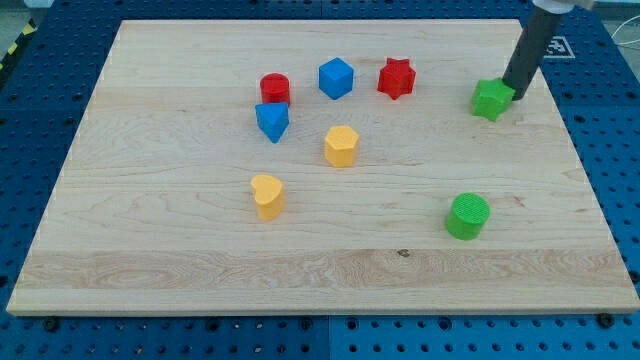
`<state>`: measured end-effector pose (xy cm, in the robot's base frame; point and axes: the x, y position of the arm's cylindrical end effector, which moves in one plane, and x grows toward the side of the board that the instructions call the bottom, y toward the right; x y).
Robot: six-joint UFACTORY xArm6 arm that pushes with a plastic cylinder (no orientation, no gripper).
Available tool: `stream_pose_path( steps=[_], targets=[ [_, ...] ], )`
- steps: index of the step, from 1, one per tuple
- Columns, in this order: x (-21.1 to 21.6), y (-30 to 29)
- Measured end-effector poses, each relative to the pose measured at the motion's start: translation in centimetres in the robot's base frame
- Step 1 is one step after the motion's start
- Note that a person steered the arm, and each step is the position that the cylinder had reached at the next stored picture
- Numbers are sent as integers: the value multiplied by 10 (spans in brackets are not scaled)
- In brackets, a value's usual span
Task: Push the green star towards the center
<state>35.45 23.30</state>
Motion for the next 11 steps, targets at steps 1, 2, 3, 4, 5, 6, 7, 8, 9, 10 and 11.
stream_pose_path(
  steps=[1,2,3,4,5,6,7,8,9,10,11],
  targets=[
    [21,-11],
    [48,-11],
    [82,-11],
    [78,-11],
    [54,-10],
    [28,-10],
    [9,-16],
    [10,-39],
    [45,-58],
    [91,-59],
    [92,-60]
  ],
)
